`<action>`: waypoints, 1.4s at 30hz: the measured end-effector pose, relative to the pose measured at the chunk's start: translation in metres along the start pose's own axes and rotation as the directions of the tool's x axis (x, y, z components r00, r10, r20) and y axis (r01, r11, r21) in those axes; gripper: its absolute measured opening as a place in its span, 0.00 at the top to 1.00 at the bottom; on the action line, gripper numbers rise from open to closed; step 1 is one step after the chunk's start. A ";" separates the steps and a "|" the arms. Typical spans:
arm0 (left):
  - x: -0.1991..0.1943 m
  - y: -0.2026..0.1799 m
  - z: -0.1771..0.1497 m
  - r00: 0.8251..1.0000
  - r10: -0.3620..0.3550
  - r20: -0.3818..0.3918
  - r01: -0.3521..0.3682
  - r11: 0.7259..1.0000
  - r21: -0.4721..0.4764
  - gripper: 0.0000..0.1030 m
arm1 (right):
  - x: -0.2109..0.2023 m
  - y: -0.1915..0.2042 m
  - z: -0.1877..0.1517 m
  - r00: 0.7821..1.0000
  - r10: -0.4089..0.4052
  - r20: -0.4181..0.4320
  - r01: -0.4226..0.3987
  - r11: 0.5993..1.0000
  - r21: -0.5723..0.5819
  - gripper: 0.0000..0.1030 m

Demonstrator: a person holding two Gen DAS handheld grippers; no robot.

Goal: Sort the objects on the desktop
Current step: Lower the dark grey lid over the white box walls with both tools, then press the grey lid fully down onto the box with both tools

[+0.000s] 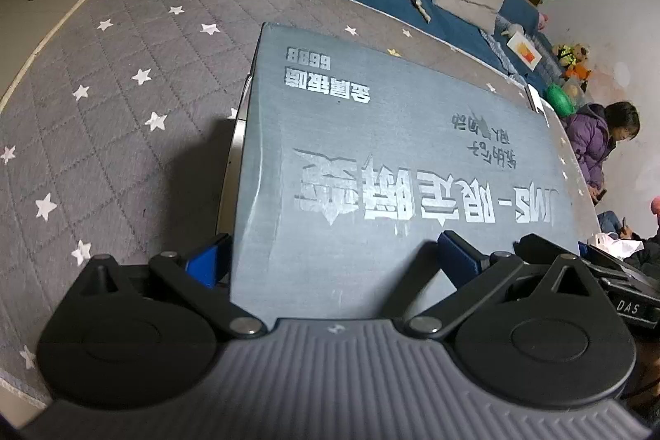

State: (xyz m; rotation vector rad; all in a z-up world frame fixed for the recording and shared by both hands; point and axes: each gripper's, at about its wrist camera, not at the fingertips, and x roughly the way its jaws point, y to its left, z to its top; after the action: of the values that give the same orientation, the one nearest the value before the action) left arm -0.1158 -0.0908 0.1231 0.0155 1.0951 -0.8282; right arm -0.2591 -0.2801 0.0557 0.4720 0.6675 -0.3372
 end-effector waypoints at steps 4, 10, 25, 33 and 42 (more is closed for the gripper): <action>0.002 0.000 0.006 1.000 0.009 0.000 -0.009 1.000 -0.006 0.00 | 0.006 -0.003 0.003 1.000 0.011 -0.006 -0.011 1.000 0.013 0.00; 0.006 0.004 0.018 0.999 0.039 0.003 -0.039 0.999 -0.005 0.00 | 0.018 -0.008 0.005 0.999 0.035 -0.023 -0.034 0.999 0.043 0.00; 0.015 0.012 0.024 0.999 0.034 -0.007 -0.034 0.999 -0.001 0.00 | 0.028 -0.015 0.006 0.998 0.058 -0.038 -0.056 0.997 0.053 0.00; 0.016 0.008 0.025 0.999 0.037 0.003 -0.037 0.999 0.013 0.00 | 0.030 -0.016 0.005 0.998 0.057 -0.036 -0.055 0.998 0.043 0.00; 0.023 0.010 0.023 0.999 0.043 -0.011 -0.043 0.999 0.021 0.00 | 0.029 -0.016 0.009 0.998 0.042 -0.046 -0.041 0.999 0.027 0.00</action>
State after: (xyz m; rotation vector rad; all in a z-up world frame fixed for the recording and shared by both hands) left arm -0.0871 -0.1070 0.1124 0.0609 1.0934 -0.8012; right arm -0.2404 -0.3030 0.0379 0.5191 0.6985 -0.2963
